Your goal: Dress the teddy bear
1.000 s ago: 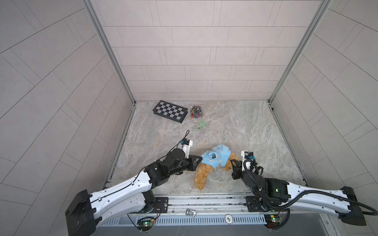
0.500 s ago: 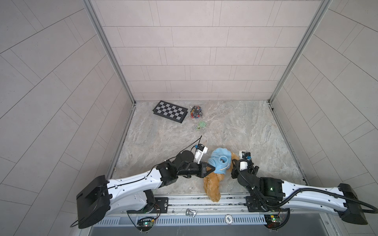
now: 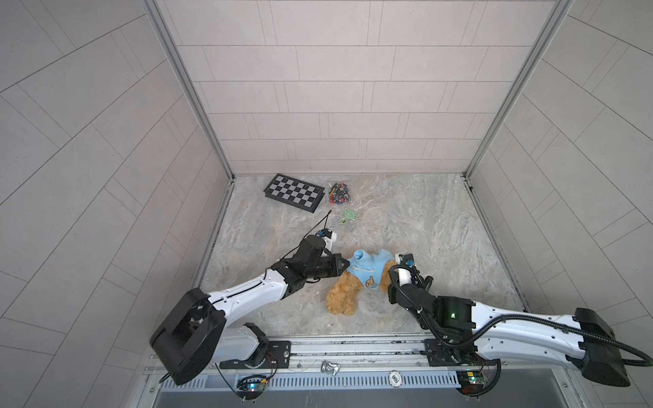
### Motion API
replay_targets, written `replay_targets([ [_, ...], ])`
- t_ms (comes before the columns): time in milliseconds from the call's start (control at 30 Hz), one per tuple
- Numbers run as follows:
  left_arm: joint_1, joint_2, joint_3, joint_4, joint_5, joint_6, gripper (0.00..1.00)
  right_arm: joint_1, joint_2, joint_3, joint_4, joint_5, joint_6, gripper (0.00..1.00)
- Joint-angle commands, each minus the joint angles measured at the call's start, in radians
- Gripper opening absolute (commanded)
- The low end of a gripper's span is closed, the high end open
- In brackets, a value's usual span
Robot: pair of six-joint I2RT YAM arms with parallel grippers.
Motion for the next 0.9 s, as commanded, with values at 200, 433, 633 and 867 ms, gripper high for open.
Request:
replay_targets([
  [200,-0.154,-0.378,-0.036,-0.196,-0.254,-0.024,0.41,-0.079,-0.073,-0.027,-0.032,-0.074,0.035,0.0],
  [433,-0.45,-0.358,-0.087,-0.046,-0.436,-0.226,0.31,-0.082,-0.071,-0.024,-0.027,-0.08,0.037,0.0],
  [633,-0.42,-0.185,-0.086,0.034,-0.445,-0.229,0.15,-0.081,-0.075,-0.035,-0.02,-0.098,0.039,0.0],
  [867,-0.288,-0.05,-0.095,0.15,-0.385,-0.196,0.18,-0.082,-0.073,-0.042,-0.012,-0.129,0.031,0.0],
])
